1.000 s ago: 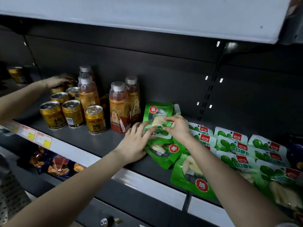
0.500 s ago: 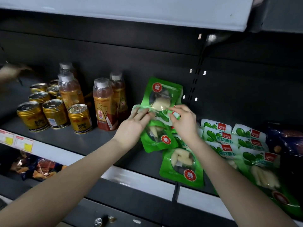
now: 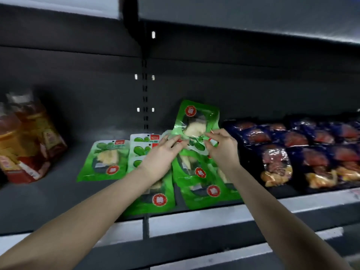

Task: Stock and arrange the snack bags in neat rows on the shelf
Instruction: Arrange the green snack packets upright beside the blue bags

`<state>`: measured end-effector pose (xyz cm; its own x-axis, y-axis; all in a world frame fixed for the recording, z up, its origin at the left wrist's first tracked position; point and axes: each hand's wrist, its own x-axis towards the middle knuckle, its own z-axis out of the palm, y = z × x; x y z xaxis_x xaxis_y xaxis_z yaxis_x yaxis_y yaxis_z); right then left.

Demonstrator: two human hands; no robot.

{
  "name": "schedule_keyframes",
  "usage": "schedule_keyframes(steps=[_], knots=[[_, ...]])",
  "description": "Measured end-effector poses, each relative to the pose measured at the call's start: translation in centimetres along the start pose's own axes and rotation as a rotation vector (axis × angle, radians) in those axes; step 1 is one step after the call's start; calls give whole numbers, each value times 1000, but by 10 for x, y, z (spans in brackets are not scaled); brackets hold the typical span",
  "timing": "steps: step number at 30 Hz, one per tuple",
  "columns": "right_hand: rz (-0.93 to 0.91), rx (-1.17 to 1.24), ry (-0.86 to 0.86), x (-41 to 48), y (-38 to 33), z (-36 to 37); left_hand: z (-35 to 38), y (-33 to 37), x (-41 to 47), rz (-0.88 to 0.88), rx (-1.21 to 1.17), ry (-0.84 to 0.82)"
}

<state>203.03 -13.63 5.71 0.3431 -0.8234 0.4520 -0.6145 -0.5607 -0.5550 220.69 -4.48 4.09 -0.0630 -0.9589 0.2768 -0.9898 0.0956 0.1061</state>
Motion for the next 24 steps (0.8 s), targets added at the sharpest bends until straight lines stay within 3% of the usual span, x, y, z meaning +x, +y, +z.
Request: schedule_keyframes(steps=[4, 8, 12, 14, 17, 20, 24], knots=[[185, -234, -174, -12, 31, -3, 20, 9, 13, 22, -115, -253], [190, -444, -212, -16, 32, 6, 5, 11, 21, -50, -234, -416], [200, -458, -224, -15, 35, 10, -8, 0, 27, -56, -392, -568], [191, -442, -209, -15, 38, 7, -14, -2, 29, -116, -568, -539], [157, -353, -155, -14, 40, 2, -19, 6, 35, -263, -843, -270], [60, -306, -78, -17, 40, 1, -14, 13, 46, -418, -841, -19], [19, -214, -47, -23, 40, 1, -8, 14, 56, -581, -857, -90]])
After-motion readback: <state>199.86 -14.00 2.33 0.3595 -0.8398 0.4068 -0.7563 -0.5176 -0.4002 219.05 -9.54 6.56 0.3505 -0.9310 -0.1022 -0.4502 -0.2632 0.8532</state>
